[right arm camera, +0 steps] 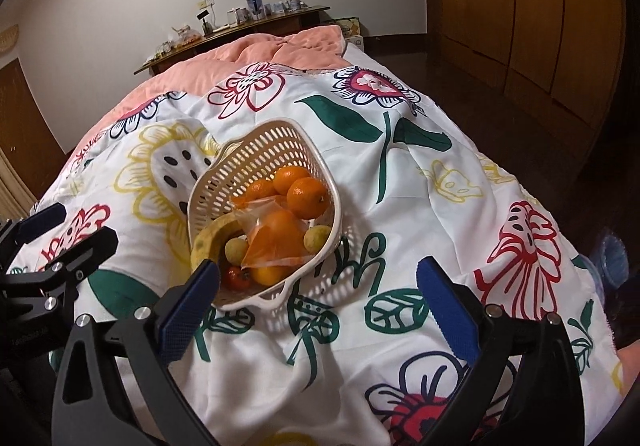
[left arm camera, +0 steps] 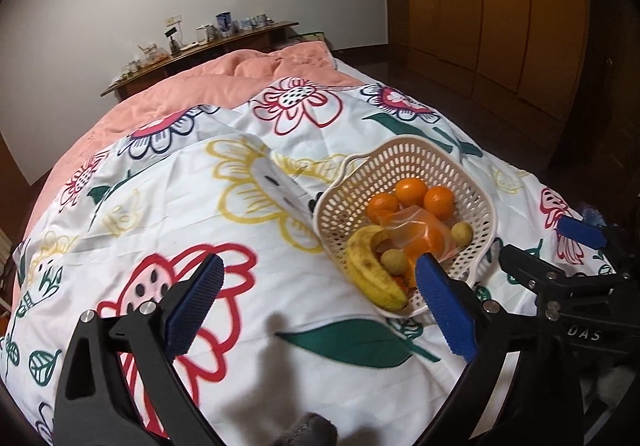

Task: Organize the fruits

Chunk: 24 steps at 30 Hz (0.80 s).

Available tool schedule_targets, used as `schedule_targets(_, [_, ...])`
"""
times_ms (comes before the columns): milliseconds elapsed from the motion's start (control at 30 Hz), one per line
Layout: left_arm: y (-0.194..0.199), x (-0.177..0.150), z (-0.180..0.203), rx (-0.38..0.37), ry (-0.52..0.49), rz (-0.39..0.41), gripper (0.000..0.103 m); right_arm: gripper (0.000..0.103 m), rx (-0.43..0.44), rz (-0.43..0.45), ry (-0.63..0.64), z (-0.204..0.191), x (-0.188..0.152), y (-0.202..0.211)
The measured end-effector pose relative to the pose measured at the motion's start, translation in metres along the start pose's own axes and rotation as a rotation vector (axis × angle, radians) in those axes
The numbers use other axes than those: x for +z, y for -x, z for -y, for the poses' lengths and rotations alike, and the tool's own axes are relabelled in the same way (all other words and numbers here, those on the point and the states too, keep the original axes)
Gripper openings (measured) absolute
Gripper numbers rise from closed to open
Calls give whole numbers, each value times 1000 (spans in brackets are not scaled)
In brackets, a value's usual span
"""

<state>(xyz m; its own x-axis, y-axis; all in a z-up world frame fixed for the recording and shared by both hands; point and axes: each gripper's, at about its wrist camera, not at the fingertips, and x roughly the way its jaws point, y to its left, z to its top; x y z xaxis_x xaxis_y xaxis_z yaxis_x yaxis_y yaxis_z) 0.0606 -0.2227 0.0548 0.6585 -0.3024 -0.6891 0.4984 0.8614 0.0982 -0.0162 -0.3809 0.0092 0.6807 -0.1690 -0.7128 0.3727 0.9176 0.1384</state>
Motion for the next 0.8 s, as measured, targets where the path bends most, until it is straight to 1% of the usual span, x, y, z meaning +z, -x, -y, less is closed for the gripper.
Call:
schedule_targets(333, [12, -13, -5, 51, -16, 10, 98, 98, -16, -24, 129, -26, -13, 5])
schedule_targets(433, [14, -13, -6, 64, -18, 10, 100, 98, -28, -22, 158, -32, -15, 7])
schedule_targets(567, [17, -15, -6, 91, -30, 8, 100, 98, -34, -14, 167, -36, -14, 11])
schedule_targets(800, [20, -17, -6, 102, -41, 14, 100, 98, -39, -15, 172, -38, -16, 11])
